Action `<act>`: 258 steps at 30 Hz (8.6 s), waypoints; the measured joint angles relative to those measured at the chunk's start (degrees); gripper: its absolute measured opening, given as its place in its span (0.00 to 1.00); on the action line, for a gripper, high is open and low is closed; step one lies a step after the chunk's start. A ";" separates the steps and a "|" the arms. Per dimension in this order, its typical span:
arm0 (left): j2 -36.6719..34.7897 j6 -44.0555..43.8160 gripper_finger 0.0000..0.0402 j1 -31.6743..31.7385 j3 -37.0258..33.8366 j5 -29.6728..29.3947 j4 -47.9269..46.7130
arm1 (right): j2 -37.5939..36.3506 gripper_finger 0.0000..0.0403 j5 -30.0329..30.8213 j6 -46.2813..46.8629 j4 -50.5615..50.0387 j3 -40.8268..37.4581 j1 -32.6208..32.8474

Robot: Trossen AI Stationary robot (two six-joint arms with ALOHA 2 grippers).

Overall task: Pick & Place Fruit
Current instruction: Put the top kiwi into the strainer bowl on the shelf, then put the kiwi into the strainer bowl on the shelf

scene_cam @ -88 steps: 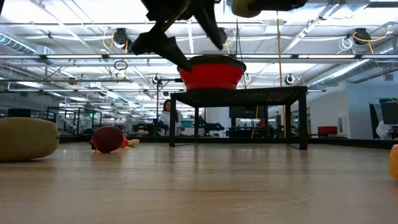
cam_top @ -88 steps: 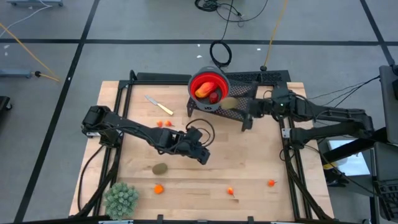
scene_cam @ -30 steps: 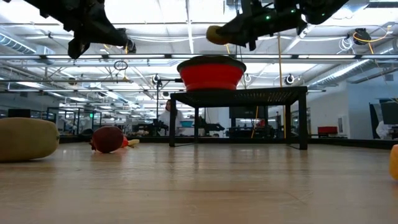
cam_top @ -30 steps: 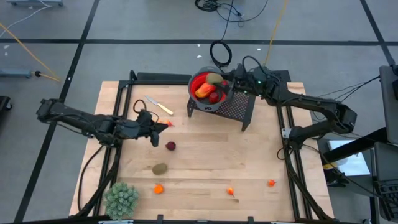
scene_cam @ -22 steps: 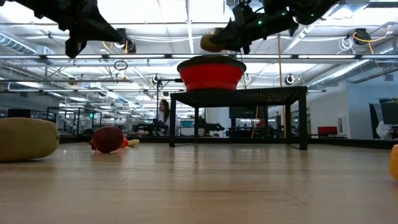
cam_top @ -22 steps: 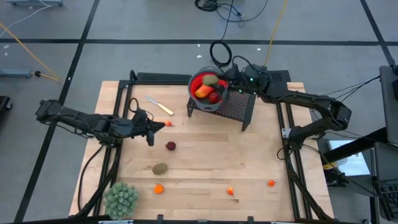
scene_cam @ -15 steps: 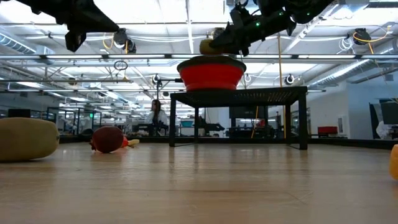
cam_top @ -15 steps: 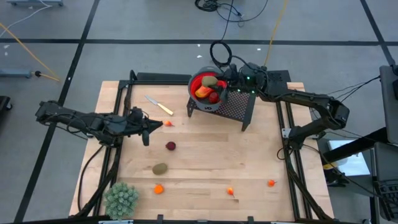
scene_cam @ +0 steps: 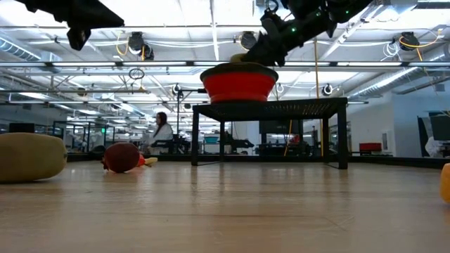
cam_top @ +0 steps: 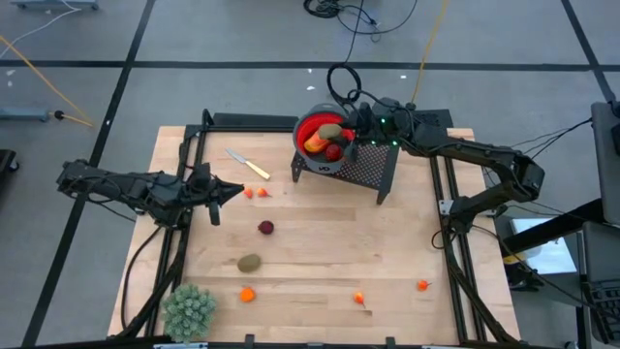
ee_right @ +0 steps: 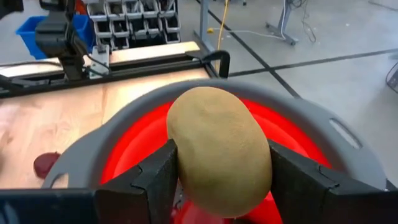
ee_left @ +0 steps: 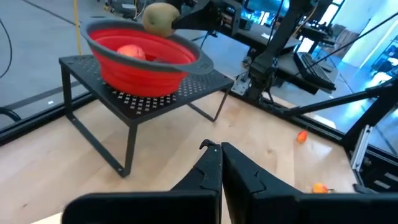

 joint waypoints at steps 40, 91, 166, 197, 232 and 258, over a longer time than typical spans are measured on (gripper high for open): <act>-13.84 5.64 0.01 0.00 -16.38 -0.15 15.80 | 3.23 0.57 -3.17 -1.28 -1.14 -0.09 0.04; -13.68 15.09 0.05 -0.02 -16.41 -0.13 15.01 | 3.19 0.59 -3.46 -1.50 -1.15 -0.09 0.04; 2.35 14.06 0.05 -0.15 -8.37 0.02 16.30 | -42.69 0.00 15.23 5.37 -8.24 -19.26 13.33; 38.80 -10.29 0.05 -1.73 27.07 12.73 -10.64 | -73.14 0.00 12.41 7.70 -7.16 -41.10 13.29; 56.68 -43.89 0.05 -11.98 38.80 25.46 -37.59 | -78.93 0.00 -0.31 9.69 -7.88 -51.28 13.29; 56.68 -51.75 0.47 -15.95 33.95 24.96 -39.37 | -78.93 0.00 -0.31 9.25 -5.98 -51.28 13.30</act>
